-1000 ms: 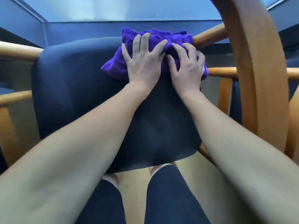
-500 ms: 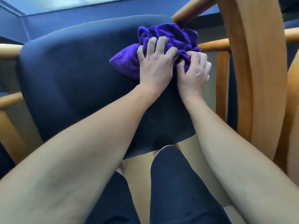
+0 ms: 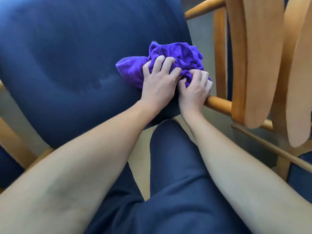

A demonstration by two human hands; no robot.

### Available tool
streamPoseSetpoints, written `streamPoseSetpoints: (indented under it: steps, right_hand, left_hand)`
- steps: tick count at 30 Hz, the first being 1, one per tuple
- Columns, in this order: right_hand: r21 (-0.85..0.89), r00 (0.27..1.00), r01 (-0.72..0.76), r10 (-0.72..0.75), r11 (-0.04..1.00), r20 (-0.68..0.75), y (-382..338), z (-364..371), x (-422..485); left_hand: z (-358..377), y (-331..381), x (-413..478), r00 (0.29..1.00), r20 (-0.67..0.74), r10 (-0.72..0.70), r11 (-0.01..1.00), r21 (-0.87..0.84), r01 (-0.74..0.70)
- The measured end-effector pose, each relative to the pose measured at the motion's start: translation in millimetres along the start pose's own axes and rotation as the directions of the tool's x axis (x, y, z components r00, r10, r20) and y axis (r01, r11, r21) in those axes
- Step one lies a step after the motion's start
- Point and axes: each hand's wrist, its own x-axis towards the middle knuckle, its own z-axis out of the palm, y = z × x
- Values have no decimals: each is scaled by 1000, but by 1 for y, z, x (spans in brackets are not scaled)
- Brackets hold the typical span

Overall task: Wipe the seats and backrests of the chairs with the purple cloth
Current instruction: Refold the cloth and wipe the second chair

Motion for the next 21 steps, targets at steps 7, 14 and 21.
streamPoseSetpoints:
  steps: [7,14,21]
  right_hand:
    - [5,992,-51,51,999,-112,-10,15,-6]
    - [-101,976,163,-175,981,-127,-58,44,-50]
    - [-117,859,500,-509,858,-59,-104,79,-94]
  left_hand:
    - [-1,-19,-3,979,-170,110,991,91,-95]
    - [-9,-88,-47,907,-419,44,992,124,10]
    - [-22,-148,-104,826,-528,-198,962,55,266]
